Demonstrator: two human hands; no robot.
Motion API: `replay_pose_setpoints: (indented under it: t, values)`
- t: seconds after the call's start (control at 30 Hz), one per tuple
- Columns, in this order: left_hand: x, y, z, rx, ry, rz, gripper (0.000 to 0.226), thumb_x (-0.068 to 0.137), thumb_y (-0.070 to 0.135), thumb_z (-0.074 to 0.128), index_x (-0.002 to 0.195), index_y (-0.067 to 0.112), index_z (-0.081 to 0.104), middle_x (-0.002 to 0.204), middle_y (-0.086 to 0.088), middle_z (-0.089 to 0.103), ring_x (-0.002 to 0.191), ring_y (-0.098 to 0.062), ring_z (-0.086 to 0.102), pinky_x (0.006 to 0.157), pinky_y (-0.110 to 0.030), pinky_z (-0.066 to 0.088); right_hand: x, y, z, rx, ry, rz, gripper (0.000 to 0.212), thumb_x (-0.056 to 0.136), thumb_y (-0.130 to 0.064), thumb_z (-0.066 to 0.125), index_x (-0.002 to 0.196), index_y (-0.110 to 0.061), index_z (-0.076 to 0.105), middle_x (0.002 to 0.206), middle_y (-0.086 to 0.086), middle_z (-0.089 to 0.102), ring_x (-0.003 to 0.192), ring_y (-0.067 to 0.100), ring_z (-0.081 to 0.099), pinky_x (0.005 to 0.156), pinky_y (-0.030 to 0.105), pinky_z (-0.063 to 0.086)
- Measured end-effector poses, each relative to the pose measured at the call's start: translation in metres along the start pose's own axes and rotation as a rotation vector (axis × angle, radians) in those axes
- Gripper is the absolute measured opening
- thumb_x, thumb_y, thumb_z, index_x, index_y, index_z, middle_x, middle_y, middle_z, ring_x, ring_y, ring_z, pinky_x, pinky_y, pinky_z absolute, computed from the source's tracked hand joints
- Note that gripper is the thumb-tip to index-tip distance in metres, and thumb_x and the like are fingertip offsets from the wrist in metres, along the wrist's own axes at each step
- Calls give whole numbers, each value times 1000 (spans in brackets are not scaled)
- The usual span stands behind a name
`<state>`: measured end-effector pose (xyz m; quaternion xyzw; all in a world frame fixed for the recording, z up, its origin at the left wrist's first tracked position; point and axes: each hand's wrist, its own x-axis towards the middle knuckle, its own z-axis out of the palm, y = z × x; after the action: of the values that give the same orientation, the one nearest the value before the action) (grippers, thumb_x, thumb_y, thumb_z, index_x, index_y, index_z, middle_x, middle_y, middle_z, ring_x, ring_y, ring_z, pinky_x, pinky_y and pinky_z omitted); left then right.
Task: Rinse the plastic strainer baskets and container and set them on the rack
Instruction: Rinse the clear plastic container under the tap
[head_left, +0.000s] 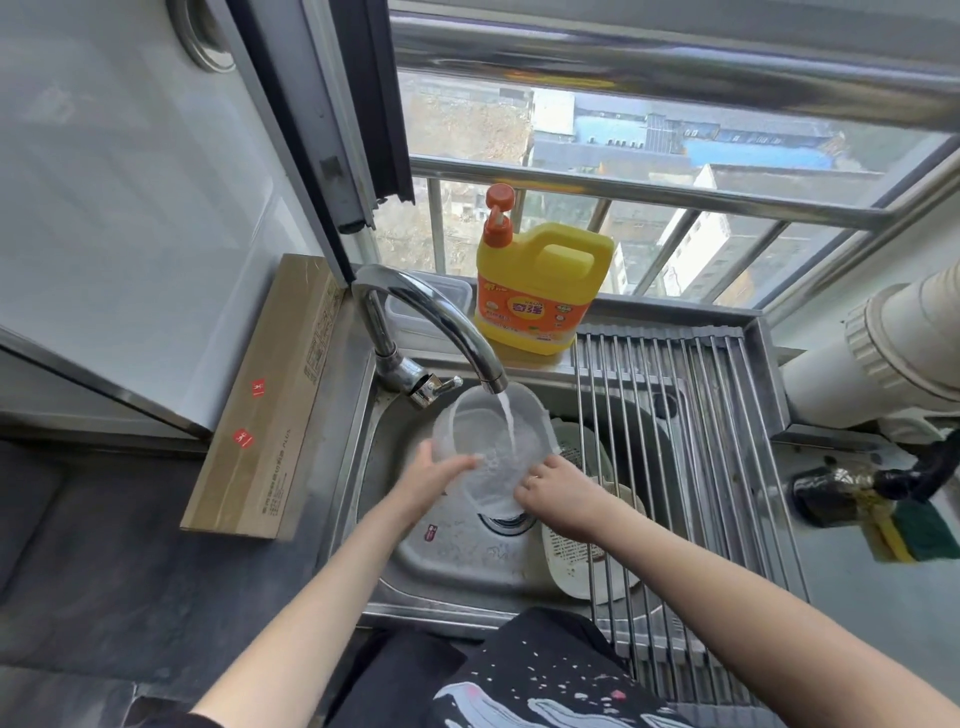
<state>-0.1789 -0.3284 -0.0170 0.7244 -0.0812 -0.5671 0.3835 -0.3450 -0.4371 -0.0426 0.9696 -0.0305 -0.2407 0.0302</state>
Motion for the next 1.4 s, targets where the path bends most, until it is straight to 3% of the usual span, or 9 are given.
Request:
replay_pose_setpoints:
  t: [0.27, 0.4, 0.57, 0.7, 0.87, 0.97, 1.1, 1.23, 1.4]
  values:
    - [-6, -6, -2, -1, 118, 8, 43, 56, 24, 50, 98, 16, 54, 103, -13, 55, 97, -37, 56, 59, -53, 57, 11, 8, 8, 60, -54, -99, 66, 86, -55, 53, 134, -10, 50, 133, 7, 57, 127, 25, 49, 114, 41, 26]
    - [-6, 5, -13, 12, 84, -11, 34, 58, 19, 47, 91, 12, 53, 97, -8, 49, 97, -38, 53, 57, -57, 55, 20, 17, -9, -275, -92, 49, 77, 91, -24, 51, 151, -7, 7, 157, 7, 23, 147, 23, 12, 115, 54, -12]
    - [-4, 13, -21, 20, 148, 7, 26, 52, 21, 46, 77, 15, 50, 85, -6, 49, 85, -34, 54, 51, -39, 51, 34, -15, -12, -147, -126, -6, 55, 94, -24, 47, 143, -2, 37, 150, 19, 35, 143, 32, 23, 115, 48, -11]
    - [-2, 9, -34, 135, 116, 23, 20, 49, 20, 46, 68, 15, 47, 76, -5, 47, 71, -29, 50, 49, -33, 46, 31, -5, -13, 53, -99, -22, 71, 89, -44, 54, 146, -9, 33, 152, 10, 34, 144, 24, 23, 120, 40, 6]
    - [-1, 18, -45, 209, 78, -63, 30, 46, 17, 46, 75, 17, 52, 89, -6, 50, 83, -29, 51, 53, -39, 55, 32, -3, -23, -214, -71, 102, 64, 94, -20, 45, 151, -9, 18, 159, 9, 9, 148, 22, 0, 109, 61, -16]
    - [0, 23, -48, 244, 56, -89, 17, 55, 13, 47, 72, 15, 50, 79, -6, 44, 69, -26, 44, 46, -32, 51, 31, -11, -17, -37, -18, -23, 42, 89, -7, 44, 130, -6, 54, 141, 12, 49, 142, 26, 29, 110, 51, -23]
    - [11, 4, -54, 157, 112, -184, 18, 75, -1, 40, 89, 5, 50, 97, -20, 50, 73, -38, 57, 47, -40, 56, 8, -5, -14, 347, 224, 160, 44, 82, -3, 51, 118, -23, 64, 156, -4, 23, 147, 15, 11, 118, 48, -9]
    - [14, -24, -41, -140, 15, -288, 33, 80, -5, 33, 110, 3, 45, 113, -23, 53, 76, -38, 61, 36, -35, 53, -6, -20, -25, 1346, 468, 598, 39, 88, -17, 47, 124, -32, 55, 148, -6, 40, 139, 17, 32, 115, 46, 25]
    - [2, -38, -10, -407, -154, -371, 20, 88, -10, 37, 98, 1, 51, 86, -16, 63, 57, -24, 68, 44, -28, 57, -2, -31, -51, 1860, 534, 793, 58, 79, -60, 40, 135, -49, 36, 133, -16, 48, 122, 18, 48, 100, 55, 42]
